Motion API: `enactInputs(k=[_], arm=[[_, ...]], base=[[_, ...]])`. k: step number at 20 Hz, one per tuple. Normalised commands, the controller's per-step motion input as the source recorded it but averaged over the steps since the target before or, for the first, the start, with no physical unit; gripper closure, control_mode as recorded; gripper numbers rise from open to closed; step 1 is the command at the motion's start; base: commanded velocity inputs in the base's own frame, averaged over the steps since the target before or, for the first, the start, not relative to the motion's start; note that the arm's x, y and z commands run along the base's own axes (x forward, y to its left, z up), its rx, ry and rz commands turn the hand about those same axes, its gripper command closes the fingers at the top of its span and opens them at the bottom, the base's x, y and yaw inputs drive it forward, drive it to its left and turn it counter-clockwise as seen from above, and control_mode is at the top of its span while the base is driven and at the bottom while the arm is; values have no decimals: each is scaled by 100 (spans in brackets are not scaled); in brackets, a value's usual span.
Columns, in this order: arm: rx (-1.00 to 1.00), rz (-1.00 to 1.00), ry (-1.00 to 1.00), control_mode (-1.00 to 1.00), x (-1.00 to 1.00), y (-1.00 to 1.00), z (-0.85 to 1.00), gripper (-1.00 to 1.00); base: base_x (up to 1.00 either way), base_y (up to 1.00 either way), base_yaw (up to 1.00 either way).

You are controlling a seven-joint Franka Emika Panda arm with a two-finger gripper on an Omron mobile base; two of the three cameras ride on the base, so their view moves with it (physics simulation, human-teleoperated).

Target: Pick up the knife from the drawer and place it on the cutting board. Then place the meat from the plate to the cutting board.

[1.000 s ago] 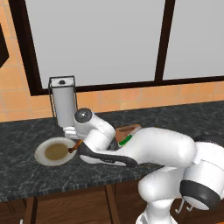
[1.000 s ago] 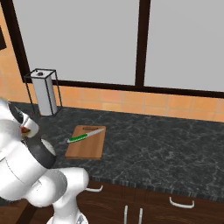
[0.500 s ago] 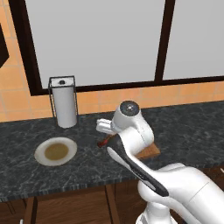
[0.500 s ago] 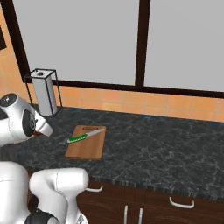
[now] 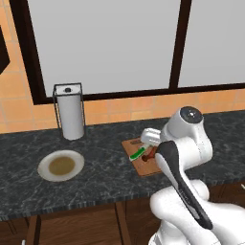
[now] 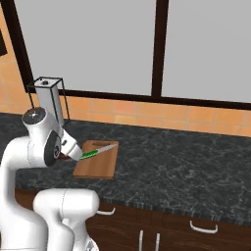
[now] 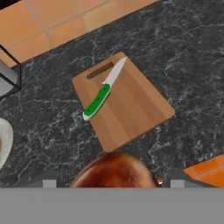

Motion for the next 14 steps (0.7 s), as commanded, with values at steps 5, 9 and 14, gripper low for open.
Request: enactInputs(k=[5, 9, 14], arm=[[0, 0, 15, -100, 4, -94, 5, 100], [0, 0, 3, -100, 11, -64, -26, 100], [0, 0, 9, -100, 67, -18, -31, 100]], base=[[0, 0, 0], [0, 0, 0], [0, 0, 0]])
